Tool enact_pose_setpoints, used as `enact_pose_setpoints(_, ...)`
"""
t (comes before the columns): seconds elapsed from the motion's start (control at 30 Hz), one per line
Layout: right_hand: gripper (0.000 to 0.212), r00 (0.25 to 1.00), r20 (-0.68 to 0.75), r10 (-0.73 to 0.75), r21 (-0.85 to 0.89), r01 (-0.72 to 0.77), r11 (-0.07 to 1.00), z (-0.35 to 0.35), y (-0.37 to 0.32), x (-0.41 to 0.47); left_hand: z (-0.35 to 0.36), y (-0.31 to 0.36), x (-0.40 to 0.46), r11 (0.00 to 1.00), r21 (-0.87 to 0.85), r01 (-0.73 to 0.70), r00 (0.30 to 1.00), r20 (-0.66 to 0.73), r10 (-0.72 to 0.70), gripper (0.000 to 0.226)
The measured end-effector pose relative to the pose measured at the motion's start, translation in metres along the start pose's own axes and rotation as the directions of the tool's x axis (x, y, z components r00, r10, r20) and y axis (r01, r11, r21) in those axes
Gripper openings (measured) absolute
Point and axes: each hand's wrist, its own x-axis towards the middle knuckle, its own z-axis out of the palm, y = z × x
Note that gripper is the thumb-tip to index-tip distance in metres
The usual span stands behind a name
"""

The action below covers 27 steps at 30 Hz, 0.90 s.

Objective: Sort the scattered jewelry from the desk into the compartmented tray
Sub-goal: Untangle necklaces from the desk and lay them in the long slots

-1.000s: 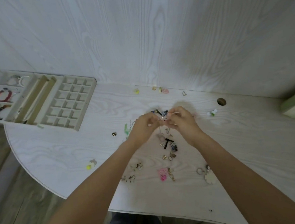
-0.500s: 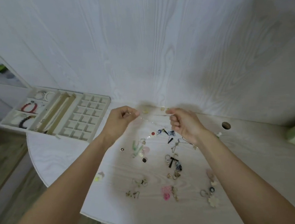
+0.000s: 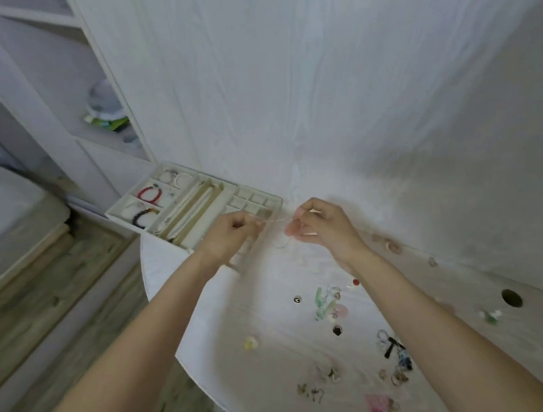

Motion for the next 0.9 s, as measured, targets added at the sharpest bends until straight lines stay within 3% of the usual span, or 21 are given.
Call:
enact_pose_setpoints(0.07, 0.018, 0.995, 0.094, -0.036, 0.000, 0.036, 0.999, 0.032, -0.010, 0.015, -0.021, -0.004, 0.002, 0.994, 0.081, 0.078, 0.996, 0.029, -0.080, 0.008)
enact_pose_setpoints(0.1, 0.017, 0.989, 0.139, -0.046, -0.029, 0.051, 0.998, 0.048, -0.014, 0.023, -0.031, -0.005, 0.004, 0.991, 0.092, 0.093, 0.993, 0.066, -0.099, 0.018)
enact_pose_setpoints(0.2, 0.019, 0.966, 0.229, -0.121, -0.222, 0.173, 0.960, 0.097, -0.021, 0.053, -0.058, -0.009, 0.009, 0.996, -0.088, 0.014, 0.968, 0.250, 0.009, 0.028)
enact_pose_setpoints(0.27, 0.026, 0.964, 0.204, -0.173, -0.307, 0.230, 0.923, 0.120, -0.024, 0.075, -0.075, -0.014, 0.019, 0.992, -0.127, -0.011, 0.953, 0.299, 0.049, 0.025)
enact_pose_setpoints(0.33, 0.031, 0.980, 0.079, -0.185, -0.306, 0.201, 0.931, 0.128, -0.024, 0.096, -0.090, -0.022, 0.032, 0.994, -0.110, 0.004, 0.960, 0.277, 0.027, 0.013)
enact_pose_setpoints(0.5, 0.026, 0.976, -0.204, -0.078, -0.224, 0.031, 0.974, 0.125, -0.013, 0.148, -0.135, -0.057, 0.066, 0.978, -0.157, 0.136, 0.985, 0.127, -0.117, 0.019)
enact_pose_setpoints(0.63, 0.029, 0.960, -0.279, 0.001, -0.169, -0.051, 0.984, 0.127, 0.003, 0.175, -0.154, -0.089, 0.088, 0.979, -0.068, 0.194, 0.981, 0.005, -0.194, 0.019)
enact_pose_setpoints(0.8, 0.024, 0.957, -0.290, -0.012, -0.264, -0.068, 0.962, 0.138, 0.021, 0.204, -0.155, -0.108, 0.108, 0.959, 0.174, 0.224, 0.966, -0.172, -0.195, 0.033)
enact_pose_setpoints(0.9, 0.017, 0.954, -0.300, -0.008, -0.344, -0.101, 0.934, 0.145, 0.029, 0.218, -0.149, -0.115, 0.117, 0.918, 0.318, 0.238, 0.967, -0.165, -0.193, 0.029)
